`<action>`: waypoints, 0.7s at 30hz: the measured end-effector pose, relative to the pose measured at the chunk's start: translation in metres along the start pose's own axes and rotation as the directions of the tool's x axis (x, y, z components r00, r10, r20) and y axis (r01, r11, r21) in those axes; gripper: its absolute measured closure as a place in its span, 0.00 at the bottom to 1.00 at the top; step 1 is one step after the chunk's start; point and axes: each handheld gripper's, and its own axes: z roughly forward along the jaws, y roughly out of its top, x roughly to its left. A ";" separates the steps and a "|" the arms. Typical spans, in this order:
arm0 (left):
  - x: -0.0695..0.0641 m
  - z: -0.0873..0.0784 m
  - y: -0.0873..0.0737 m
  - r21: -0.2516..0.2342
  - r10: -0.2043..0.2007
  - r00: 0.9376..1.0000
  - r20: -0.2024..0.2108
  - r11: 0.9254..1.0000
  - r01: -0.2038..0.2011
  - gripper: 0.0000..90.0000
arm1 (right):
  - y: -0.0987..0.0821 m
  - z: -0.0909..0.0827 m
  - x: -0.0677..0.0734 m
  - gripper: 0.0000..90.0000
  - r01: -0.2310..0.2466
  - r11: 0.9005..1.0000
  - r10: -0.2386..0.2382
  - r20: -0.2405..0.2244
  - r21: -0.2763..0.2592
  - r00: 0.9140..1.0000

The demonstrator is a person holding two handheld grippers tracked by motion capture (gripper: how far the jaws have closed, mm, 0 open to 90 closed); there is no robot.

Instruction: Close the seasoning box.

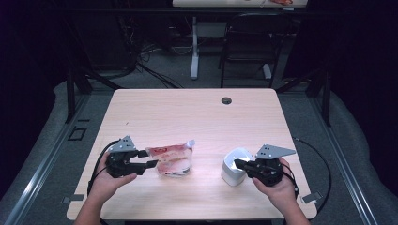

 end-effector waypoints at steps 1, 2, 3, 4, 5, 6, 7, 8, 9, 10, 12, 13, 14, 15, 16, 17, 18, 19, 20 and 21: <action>0.000 0.000 0.000 0.002 0.006 1.000 0.001 1.000 -0.006 0.56 | -0.001 0.001 0.002 1.00 0.004 1.000 -0.004 -0.008 0.001 1.000; 0.000 0.000 0.000 0.002 0.006 1.000 0.001 1.000 -0.006 0.56 | -0.001 0.001 0.002 1.00 0.004 1.000 -0.004 -0.008 0.001 1.000; 0.000 0.000 0.000 0.003 0.007 1.000 -0.001 1.000 -0.007 0.56 | -0.003 0.003 0.006 0.99 0.008 1.000 -0.008 -0.014 0.002 1.000; 0.000 0.000 0.000 0.003 0.007 1.000 -0.001 1.000 -0.007 0.56 | -0.004 0.004 0.008 0.98 0.006 1.000 -0.006 -0.019 0.000 1.000; 0.000 0.001 0.000 0.005 0.009 1.000 -0.004 1.000 -0.009 0.56 | -0.006 0.004 0.009 0.98 0.010 1.000 -0.010 -0.022 0.003 1.000; -0.001 0.001 0.000 0.006 0.008 1.000 -0.005 1.000 -0.008 0.56 | -0.007 0.005 0.011 0.98 0.012 1.000 -0.012 -0.029 0.003 1.000; -0.001 0.001 0.000 0.006 0.008 1.000 -0.005 1.000 -0.008 0.56 | -0.008 0.006 0.012 0.98 0.013 1.000 -0.013 -0.041 0.002 0.999; 0.000 0.001 0.000 0.006 0.006 1.000 -0.004 1.000 -0.006 0.56 | -0.010 0.007 0.014 0.97 0.017 1.000 -0.017 -0.055 0.003 0.998; 0.000 0.001 0.000 0.007 0.007 1.000 -0.005 1.000 -0.007 0.56 | -0.012 0.008 0.016 0.97 0.021 1.000 -0.021 -0.056 0.007 0.998; 0.000 0.001 0.000 0.007 0.008 1.000 -0.005 1.000 -0.008 0.56 | -0.013 0.009 0.018 0.97 0.023 1.000 -0.023 -0.054 0.009 0.998; 0.000 0.001 0.000 0.007 0.008 1.000 -0.005 1.000 -0.008 0.56 | -0.017 0.011 0.020 0.97 0.019 1.000 -0.018 -0.062 0.013 0.998; -0.001 0.001 0.000 0.005 0.007 1.000 -0.004 1.000 -0.007 0.56 | -0.018 0.013 0.021 0.96 0.015 1.000 -0.014 -0.064 0.014 0.998; -0.001 0.000 0.000 0.003 0.008 1.000 -0.004 1.000 -0.008 0.56 | -0.020 0.013 0.022 0.96 0.011 1.000 -0.010 -0.067 0.014 0.998; -0.001 0.000 0.000 0.003 0.008 1.000 -0.004 1.000 -0.008 0.56 | -0.021 0.014 0.022 0.95 0.015 1.000 -0.013 -0.068 0.021 0.998; -0.001 0.000 0.000 0.001 0.008 1.000 -0.003 1.000 -0.008 0.56 | -0.021 0.014 0.022 0.95 0.015 1.000 -0.013 -0.068 0.021 0.998; 0.000 -0.001 0.001 0.002 0.008 1.000 -0.005 1.000 -0.008 0.56 | -0.023 0.015 0.022 0.94 0.015 1.000 -0.013 -0.067 0.027 0.998; 0.000 -0.001 0.001 0.002 0.008 1.000 -0.005 1.000 -0.008 0.56 | -0.023 0.015 0.022 0.94 0.015 1.000 -0.013 -0.067 0.027 0.998; 0.000 -0.002 0.001 -0.005 0.004 1.000 -0.001 1.000 -0.004 0.56 | -0.023 0.015 0.022 0.93 0.013 1.000 -0.011 -0.068 0.025 0.998; 0.000 -0.003 0.002 -0.002 0.002 1.000 -0.001 1.000 -0.002 0.55 | -0.023 0.015 0.022 0.92 0.011 1.000 -0.010 -0.073 0.024 0.997; 0.001 -0.004 0.002 -0.001 0.001 1.000 0.004 1.000 -0.001 0.55 | -0.022 0.014 0.022 0.88 0.012 1.000 -0.011 -0.069 0.017 0.998</action>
